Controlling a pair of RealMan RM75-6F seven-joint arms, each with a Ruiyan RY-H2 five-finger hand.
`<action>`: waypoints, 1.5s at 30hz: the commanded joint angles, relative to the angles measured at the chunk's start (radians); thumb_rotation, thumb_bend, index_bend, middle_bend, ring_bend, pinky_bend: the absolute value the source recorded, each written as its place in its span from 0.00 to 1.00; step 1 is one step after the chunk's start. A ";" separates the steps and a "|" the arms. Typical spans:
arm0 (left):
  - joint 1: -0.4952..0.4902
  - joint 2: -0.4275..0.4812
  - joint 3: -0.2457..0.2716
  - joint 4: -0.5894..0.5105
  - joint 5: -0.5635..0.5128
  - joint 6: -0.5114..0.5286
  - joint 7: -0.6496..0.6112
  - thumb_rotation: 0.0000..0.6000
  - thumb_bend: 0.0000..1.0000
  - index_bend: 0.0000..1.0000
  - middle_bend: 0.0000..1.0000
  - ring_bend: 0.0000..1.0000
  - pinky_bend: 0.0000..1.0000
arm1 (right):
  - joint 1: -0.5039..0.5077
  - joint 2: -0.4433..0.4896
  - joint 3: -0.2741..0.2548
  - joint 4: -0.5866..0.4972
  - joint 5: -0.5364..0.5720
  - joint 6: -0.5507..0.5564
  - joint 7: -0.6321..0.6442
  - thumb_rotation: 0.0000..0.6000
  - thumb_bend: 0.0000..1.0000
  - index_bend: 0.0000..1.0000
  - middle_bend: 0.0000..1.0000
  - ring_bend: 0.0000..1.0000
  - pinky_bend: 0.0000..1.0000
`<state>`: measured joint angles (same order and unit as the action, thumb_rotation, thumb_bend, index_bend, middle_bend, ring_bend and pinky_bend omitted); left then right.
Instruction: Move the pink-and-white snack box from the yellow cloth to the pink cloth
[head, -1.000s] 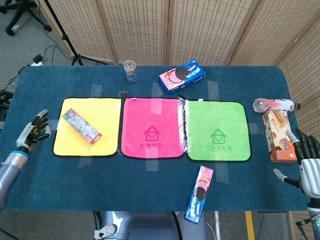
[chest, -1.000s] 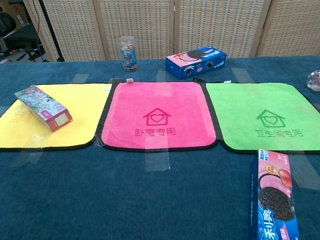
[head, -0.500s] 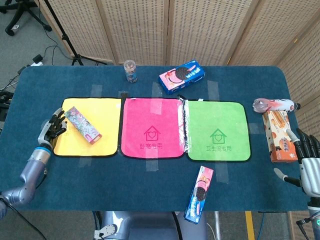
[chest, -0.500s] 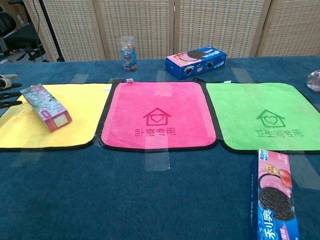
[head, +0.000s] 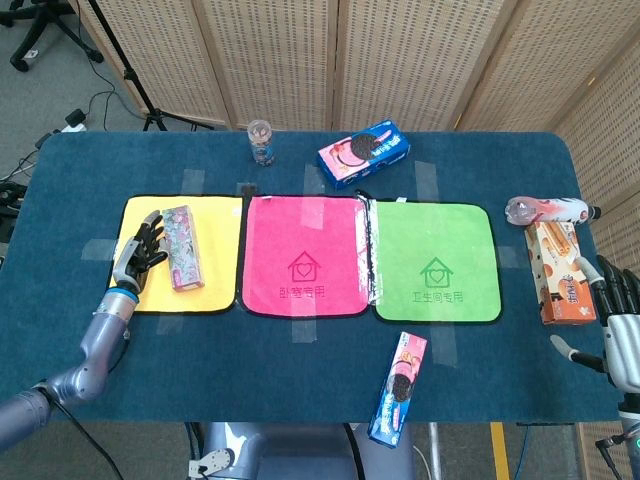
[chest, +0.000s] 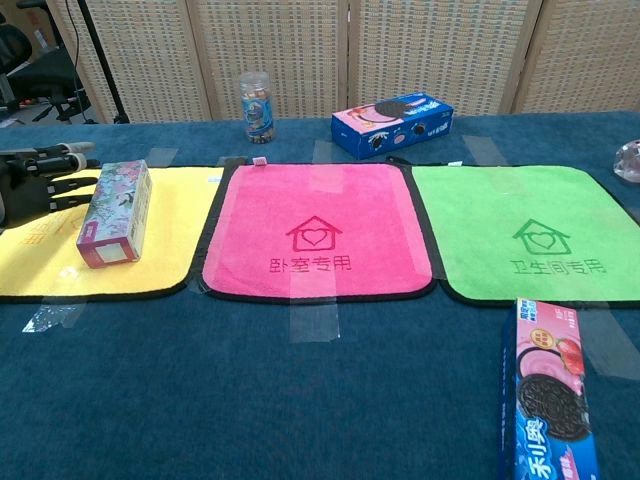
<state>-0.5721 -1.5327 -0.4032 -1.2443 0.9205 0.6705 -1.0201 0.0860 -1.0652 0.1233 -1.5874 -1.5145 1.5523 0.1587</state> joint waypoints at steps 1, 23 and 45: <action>-0.028 -0.043 -0.015 -0.024 -0.057 0.026 0.082 1.00 0.70 0.00 0.00 0.00 0.00 | 0.000 0.001 0.000 0.000 0.001 -0.001 0.002 1.00 0.00 0.00 0.00 0.00 0.00; -0.139 -0.279 -0.101 -0.013 -0.141 0.118 0.309 1.00 0.70 0.00 0.00 0.00 0.00 | 0.006 0.003 0.006 0.008 0.022 -0.020 0.014 1.00 0.00 0.00 0.00 0.00 0.00; -0.296 -0.474 -0.200 0.098 -0.233 0.065 0.419 1.00 0.70 0.00 0.00 0.00 0.00 | 0.014 0.012 0.023 0.025 0.071 -0.058 0.055 1.00 0.00 0.00 0.00 0.00 0.00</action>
<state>-0.8597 -1.9981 -0.5964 -1.1520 0.6927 0.7398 -0.6055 0.0998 -1.0534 0.1456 -1.5630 -1.4439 1.4955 0.2130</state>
